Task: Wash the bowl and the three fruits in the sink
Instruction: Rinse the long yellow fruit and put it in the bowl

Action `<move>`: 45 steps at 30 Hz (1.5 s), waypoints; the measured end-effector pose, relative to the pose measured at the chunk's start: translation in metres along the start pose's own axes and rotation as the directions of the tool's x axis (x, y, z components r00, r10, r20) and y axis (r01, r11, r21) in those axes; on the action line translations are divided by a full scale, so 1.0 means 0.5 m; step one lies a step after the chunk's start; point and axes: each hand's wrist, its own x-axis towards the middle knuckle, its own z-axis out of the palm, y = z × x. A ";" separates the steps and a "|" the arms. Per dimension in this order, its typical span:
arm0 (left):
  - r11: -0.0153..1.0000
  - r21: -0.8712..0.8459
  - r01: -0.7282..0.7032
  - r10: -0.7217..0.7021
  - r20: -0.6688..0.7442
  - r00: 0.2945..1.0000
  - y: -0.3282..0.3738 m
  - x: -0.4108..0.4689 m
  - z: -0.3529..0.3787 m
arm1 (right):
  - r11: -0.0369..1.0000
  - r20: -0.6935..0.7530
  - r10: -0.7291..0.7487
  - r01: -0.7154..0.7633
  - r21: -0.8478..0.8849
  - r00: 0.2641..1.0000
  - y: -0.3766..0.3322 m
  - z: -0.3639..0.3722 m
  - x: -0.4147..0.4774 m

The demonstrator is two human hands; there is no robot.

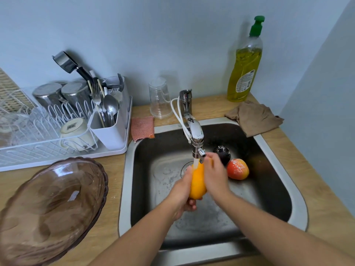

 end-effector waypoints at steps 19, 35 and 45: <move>0.479 0.754 -0.448 0.606 0.085 0.791 -0.009 -0.007 0.003 | 0.983 0.088 0.181 -0.180 -0.020 0.980 -0.007 -0.028 0.021; 0.778 0.393 -0.491 0.586 -0.169 0.792 -0.012 0.035 -0.021 | 0.943 0.303 0.288 -0.323 0.074 0.909 -0.015 -0.054 -0.011; 0.609 0.618 -0.497 0.660 -0.046 0.750 -0.006 0.014 -0.031 | 0.965 0.241 0.261 -0.257 -0.050 0.935 0.007 -0.056 -0.007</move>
